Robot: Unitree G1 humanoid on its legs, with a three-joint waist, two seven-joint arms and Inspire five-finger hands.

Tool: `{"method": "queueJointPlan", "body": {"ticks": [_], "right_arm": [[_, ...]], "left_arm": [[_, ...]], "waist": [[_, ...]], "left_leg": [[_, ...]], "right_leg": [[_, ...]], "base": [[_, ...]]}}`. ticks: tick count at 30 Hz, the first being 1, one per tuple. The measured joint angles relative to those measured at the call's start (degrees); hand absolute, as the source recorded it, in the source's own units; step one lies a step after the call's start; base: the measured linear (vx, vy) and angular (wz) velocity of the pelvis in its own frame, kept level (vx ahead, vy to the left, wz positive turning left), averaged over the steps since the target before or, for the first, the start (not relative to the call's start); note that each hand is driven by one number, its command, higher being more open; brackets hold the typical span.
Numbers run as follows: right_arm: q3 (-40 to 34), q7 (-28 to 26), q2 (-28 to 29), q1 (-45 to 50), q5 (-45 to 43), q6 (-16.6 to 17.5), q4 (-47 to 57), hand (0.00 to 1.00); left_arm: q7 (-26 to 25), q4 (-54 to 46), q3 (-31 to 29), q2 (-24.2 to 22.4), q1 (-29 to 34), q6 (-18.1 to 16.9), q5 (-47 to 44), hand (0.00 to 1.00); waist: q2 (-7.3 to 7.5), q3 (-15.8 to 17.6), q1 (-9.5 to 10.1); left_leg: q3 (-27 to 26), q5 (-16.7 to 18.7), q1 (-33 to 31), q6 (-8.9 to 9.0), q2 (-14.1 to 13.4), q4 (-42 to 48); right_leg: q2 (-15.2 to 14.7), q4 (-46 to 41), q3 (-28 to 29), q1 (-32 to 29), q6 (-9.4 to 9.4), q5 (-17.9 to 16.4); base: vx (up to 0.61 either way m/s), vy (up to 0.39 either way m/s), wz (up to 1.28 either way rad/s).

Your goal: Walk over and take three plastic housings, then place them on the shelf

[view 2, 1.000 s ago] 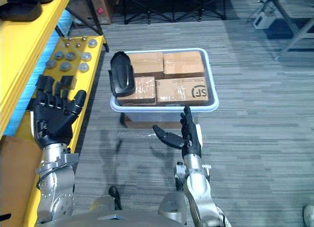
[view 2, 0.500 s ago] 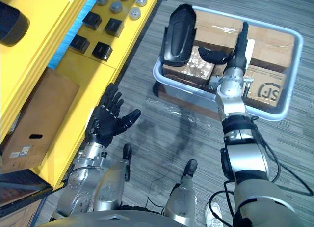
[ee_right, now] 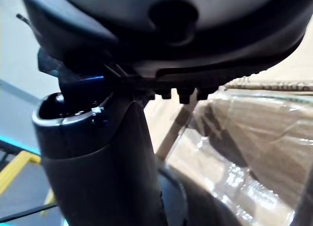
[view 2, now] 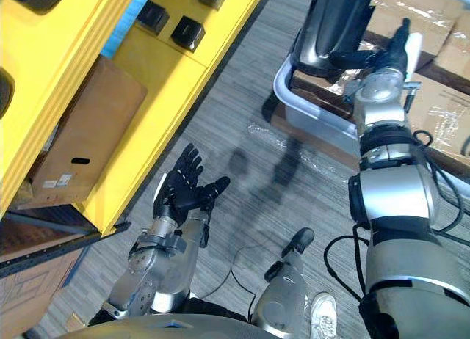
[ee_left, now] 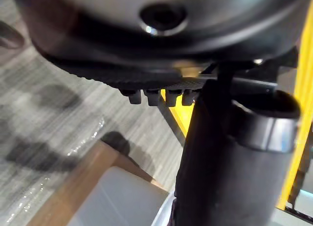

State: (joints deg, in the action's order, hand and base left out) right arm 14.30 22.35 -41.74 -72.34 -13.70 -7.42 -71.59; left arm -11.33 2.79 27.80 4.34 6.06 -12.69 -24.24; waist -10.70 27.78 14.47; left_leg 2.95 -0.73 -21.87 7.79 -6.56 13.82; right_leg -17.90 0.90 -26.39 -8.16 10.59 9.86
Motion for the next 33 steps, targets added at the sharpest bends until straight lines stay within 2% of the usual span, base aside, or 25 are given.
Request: {"method": "queueJointPlan", "body": {"ticks": [3, 5, 10, 15, 19, 22, 25, 27, 29, 32, 33], "right_arm": [[0.6, 1.4, -0.9, -1.1, 2.0, -3.9, -0.5, 0.00], [2.2, 1.8, -1.5, -3.0, 3.1, -6.2, -0.8, 0.00], [6.0, -2.1, -4.2, -3.8, 14.7, -13.5, -0.8, 0.00], [7.3, -4.0, -4.4, -4.8, 15.7, -18.7, -5.0, 0.00], [6.7, -5.5, -4.2, -5.5, 15.7, -18.6, -4.0, 0.00], [6.4, -5.5, -4.6, -6.7, 16.3, -21.0, -4.8, 0.00], [5.2, -4.3, -4.8, -6.8, 16.3, -20.9, -5.1, 0.00], [4.1, -2.5, -4.8, -6.8, 16.3, -20.6, -5.1, 0.00], [4.1, -0.5, -4.9, -6.8, 16.3, -19.5, -5.1, 0.00], [3.9, 1.8, -5.2, -6.8, 16.4, -15.7, -4.5, 0.00], [3.9, 2.8, -5.5, -6.8, 16.6, -13.1, -3.3, 0.00]], "left_arm": [[-1.3, 1.1, 0.7, -0.1, 0.0, -1.2, -0.5, 1.00], [-1.9, 1.2, 0.7, -0.1, -0.2, -1.8, -0.8, 1.00], [-3.4, 1.8, 0.6, -0.4, -0.3, -4.6, -5.3, 1.00], [-3.2, 2.5, 0.1, -0.3, 0.0, -5.5, -8.0, 1.00], [-2.0, 2.4, -1.9, -0.2, 0.4, -5.6, -11.9, 1.00], [-0.4, 2.3, -4.1, 0.6, 1.2, -5.6, -16.7, 1.00], [1.5, 2.3, -5.7, 1.1, 2.3, -5.6, -23.1, 1.00], [2.1, 2.1, -6.4, 1.4, 3.2, -5.6, -23.4, 1.00], [3.2, 2.0, -7.0, 1.8, 3.7, -5.6, -23.5, 1.00], [6.1, 0.6, -7.7, 2.5, 4.1, -5.5, -24.8, 1.00], [7.7, -0.3, -8.4, 2.8, 4.2, -5.5, -24.9, 1.00]], "waist": [[-0.25, 0.1, 1.18], [-0.60, 0.3, 1.21], [-0.60, 0.3, 1.71], [-0.43, 0.4, 2.33], [-0.22, 0.5, 2.28], [1.05, 1.0, 2.12], [2.01, 1.5, 1.05], [2.60, 1.6, 0.58], [3.27, 1.7, 0.20], [4.59, 1.8, -0.66], [5.30, 1.9, -0.86]], "left_leg": [[0.1, 0.0, -0.3, 0.01, 0.0, 0.0], [0.3, -0.3, -1.0, 0.01, -0.1, 0.0], [0.5, -0.8, -1.3, 0.06, -0.2, -0.4], [0.2, -1.6, -0.1, 0.31, -0.7, -1.8], [-0.1, -1.9, 1.4, 0.59, -1.4, -2.4], [-0.1, -3.5, 2.8, 1.03, -2.2, -4.8], [-0.1, -5.0, 4.2, 1.15, -2.4, -7.3], [-0.3, -5.6, 5.0, 1.20, -2.7, -8.3], [-0.5, -6.3, 6.1, 1.43, -3.1, -9.5], [-1.2, -7.1, 7.9, 1.69, -3.7, -11.5], [-1.7, -7.4, 9.1, 1.84, -4.1, -12.3]], "right_leg": [[-0.1, -0.6, -0.3, -0.5, -0.35, -0.3], [-0.1, -1.2, -0.7, -1.3, -0.68, -0.5], [-0.1, -1.8, -1.6, -1.8, -1.07, -0.8], [0.2, -2.1, -1.6, -1.5, -1.19, -0.9], [0.6, -2.7, -1.6, -0.8, -1.98, -1.4], [1.4, -2.9, -1.7, -0.4, -2.46, -1.7], [1.6, -3.0, -1.7, -0.2, -2.50, -1.7], [1.8, -3.1, -1.6, 0.0, -2.50, -1.7], [2.1, -3.1, -1.6, 0.4, -2.63, -1.8], [2.6, -3.0, -1.3, 1.1, -2.79, -1.9], [2.9, -3.0, -0.9, 1.4, -2.90, -2.0]], "base": [[-0.01, 0.002, 0.03], [-0.02, 0.001, 0.04], [-0.01, -0.002, 0.01], [-0.01, -0.010, -0.02], [-0.03, -0.024, -0.08], [-0.06, -0.045, -0.01], [-0.06, -0.034, 0.01], [-0.05, -0.030, -0.03], [-0.05, -0.042, -0.04], [-0.03, -0.043, -0.10], [-0.02, -0.052, -0.20]]}}
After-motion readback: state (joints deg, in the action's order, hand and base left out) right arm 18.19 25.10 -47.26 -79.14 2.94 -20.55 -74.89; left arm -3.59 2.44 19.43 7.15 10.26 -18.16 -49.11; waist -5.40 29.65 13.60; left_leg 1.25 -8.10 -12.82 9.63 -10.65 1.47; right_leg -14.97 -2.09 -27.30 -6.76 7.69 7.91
